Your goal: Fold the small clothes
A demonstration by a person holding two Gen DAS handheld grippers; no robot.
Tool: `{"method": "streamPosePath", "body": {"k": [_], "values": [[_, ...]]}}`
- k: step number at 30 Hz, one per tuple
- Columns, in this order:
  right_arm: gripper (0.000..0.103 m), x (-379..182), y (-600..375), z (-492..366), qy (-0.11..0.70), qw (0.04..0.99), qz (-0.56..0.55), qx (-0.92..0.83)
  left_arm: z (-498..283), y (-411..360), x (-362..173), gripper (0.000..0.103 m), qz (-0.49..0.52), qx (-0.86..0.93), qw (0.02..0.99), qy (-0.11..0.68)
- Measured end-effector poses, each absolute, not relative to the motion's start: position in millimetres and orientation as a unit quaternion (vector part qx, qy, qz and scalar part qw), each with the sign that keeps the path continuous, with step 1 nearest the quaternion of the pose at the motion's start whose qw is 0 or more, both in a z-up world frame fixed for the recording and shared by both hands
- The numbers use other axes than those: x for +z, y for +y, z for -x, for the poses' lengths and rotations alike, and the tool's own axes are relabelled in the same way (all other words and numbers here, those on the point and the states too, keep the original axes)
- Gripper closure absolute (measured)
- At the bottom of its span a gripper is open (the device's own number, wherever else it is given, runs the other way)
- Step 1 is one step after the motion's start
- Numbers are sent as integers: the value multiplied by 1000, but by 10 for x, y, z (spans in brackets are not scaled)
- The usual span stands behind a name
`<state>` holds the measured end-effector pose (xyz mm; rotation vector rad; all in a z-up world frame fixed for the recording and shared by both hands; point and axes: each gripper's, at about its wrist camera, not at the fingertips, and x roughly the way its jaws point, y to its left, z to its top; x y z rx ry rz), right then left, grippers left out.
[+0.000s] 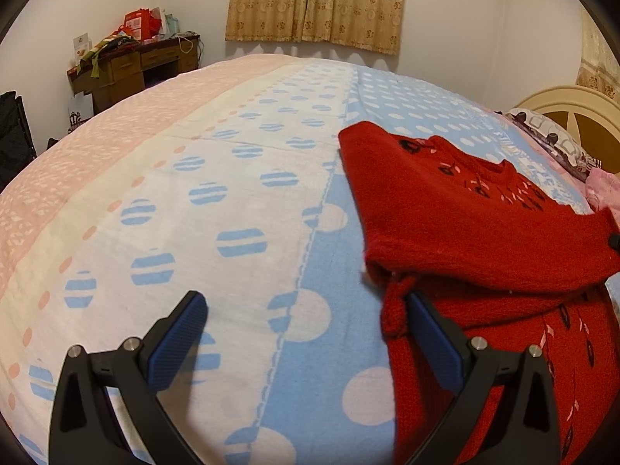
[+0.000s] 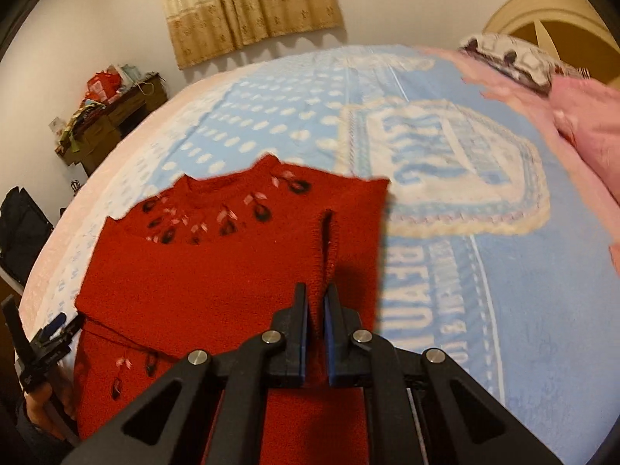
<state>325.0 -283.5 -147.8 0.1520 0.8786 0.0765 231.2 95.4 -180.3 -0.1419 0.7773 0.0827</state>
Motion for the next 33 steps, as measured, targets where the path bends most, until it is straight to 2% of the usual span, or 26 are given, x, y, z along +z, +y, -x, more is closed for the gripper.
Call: {"method": "streamPosePath", "body": {"k": [7,8,9,11,16,21,24,28,33], "values": [[96,-1753,-2925,-3251,453,887,-88,24,-2301,949,-1794,0,67,39,922,379],[91,-1748,-2942,-3247,452,887,-93,25,-2286,954,-1781,0,68,38,922,379],[86,-1729,-2966,-3237,450,887,-98,24,-2263,959,-1758,0,68,39,922,380],[42,-1643,-2994,-3187,438,894,-90,14,-2172,980,-1688,0,63,51,922,378],[42,-1365,-2749,-3061,404,913,-41,44,-1905,979,-1352,0,40,72,941,327],[42,-1407,-2310,-3174,415,902,-24,117,-2145,809,-1184,0,24,50,945,321],[42,-1606,-2190,-3327,439,891,-19,115,-2414,671,-1315,0,-6,56,939,340],[54,-1880,-2334,-3463,454,887,-23,79,-2634,596,-1645,0,-39,70,917,390],[54,-1798,-2404,-3359,440,894,-37,80,-2561,587,-1671,0,-37,63,923,379]]}}
